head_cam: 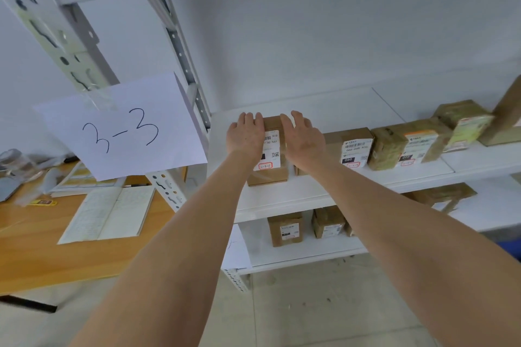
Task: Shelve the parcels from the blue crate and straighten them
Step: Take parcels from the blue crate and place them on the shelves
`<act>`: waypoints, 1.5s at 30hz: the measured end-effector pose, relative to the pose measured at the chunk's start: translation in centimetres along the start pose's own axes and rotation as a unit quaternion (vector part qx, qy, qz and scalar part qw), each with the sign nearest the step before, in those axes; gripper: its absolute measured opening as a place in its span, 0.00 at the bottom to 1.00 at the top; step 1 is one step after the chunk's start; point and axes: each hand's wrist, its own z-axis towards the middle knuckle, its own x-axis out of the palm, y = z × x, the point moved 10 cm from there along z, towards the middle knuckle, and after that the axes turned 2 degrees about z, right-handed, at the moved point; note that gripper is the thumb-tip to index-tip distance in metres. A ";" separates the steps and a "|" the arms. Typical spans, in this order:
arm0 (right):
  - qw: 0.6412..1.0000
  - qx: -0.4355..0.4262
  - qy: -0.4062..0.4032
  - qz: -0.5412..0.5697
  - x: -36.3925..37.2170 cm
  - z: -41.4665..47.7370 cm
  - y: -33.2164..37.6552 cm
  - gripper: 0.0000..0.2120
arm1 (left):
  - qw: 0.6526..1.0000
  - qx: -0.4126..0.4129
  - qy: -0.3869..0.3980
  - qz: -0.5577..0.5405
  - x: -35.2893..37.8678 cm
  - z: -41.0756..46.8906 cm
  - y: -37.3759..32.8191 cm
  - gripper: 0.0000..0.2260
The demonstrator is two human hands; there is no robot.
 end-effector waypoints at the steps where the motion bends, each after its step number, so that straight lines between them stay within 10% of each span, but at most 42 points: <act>1: 1.000 0.005 -0.003 -0.003 -0.3 -0.5 -0.5 0.34 | 1.000 0.008 -0.009 -0.001 -0.5 0.0 -0.6 0.35; 28: 0.926 0.374 0.017 -0.036 -0.9 -33.5 -35.8 0.31 | 0.923 0.379 -0.011 -0.073 -2.7 -15.8 -48.1 0.19; 45: 0.900 0.419 0.121 0.015 3.9 -51.5 -64.9 0.30 | 0.895 0.418 0.127 -0.087 4.1 -26.4 -80.6 0.20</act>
